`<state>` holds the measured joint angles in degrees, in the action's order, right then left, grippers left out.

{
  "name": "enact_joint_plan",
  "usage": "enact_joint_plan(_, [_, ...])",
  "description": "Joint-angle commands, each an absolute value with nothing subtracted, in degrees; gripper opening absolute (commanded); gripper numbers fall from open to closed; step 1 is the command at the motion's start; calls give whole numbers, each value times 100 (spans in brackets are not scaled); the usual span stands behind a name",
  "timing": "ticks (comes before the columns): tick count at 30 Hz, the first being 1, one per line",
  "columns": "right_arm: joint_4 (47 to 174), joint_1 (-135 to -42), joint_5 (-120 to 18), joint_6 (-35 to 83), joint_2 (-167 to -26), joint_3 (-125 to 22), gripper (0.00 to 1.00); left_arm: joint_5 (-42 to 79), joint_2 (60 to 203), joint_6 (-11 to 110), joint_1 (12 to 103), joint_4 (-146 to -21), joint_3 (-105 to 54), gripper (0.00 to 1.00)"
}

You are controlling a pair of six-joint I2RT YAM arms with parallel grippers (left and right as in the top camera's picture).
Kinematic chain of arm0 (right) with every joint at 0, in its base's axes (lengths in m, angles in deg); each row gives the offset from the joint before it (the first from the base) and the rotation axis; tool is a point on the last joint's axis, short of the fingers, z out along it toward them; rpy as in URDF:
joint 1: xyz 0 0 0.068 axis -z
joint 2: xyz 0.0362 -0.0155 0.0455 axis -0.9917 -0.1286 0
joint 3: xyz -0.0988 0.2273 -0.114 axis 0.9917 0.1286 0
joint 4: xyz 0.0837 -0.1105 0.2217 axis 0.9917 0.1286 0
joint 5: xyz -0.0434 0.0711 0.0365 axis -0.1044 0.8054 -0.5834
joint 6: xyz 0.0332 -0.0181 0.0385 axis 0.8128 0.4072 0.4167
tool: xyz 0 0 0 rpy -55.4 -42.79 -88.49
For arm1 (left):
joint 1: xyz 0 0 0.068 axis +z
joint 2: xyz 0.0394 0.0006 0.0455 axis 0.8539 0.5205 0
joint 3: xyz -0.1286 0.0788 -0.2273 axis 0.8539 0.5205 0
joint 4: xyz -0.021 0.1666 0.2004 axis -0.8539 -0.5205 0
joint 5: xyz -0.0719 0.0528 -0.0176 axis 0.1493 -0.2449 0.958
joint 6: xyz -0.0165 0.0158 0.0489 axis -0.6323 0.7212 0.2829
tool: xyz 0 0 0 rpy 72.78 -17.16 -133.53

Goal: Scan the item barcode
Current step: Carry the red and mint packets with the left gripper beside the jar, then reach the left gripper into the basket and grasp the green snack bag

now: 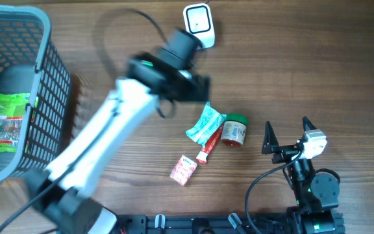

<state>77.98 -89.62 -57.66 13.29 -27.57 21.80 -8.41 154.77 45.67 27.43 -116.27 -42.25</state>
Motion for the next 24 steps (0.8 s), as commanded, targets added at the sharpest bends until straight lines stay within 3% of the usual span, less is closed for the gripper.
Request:
enact_joint_plan(1, [7780,-8933,-5738,1292,-2730,2186,100,-3057,14611,4746,3921,-11702,-4896,100])
enact_joint_plan(4, [7780,-8933,-5738,1294,-2730,2186,100,-3597,14224,5103,5032,-11253,-4898,100])
enact_joint_plan(6, [7780,-8933,-5738,1292,-2730,2186,100,-3591,14183,5131,6531,-10858,-4898,100])
enact_joint_plan(13, [7780,-8933,-5738,1292,-2730,2186,100,-3540,15064,5994,8455,-10976,-4890,100])
enact_joint_plan(21, [7780,-8933,-5738,1294,-2730,2186,100,-2622,16956,7465,9080,-12165,-4890,100])
enact_joint_plan(24, [7780,-8933,-5738,1294,-2730,2186,100,-2618,17448,7478,9182,-12344,-4890,100])
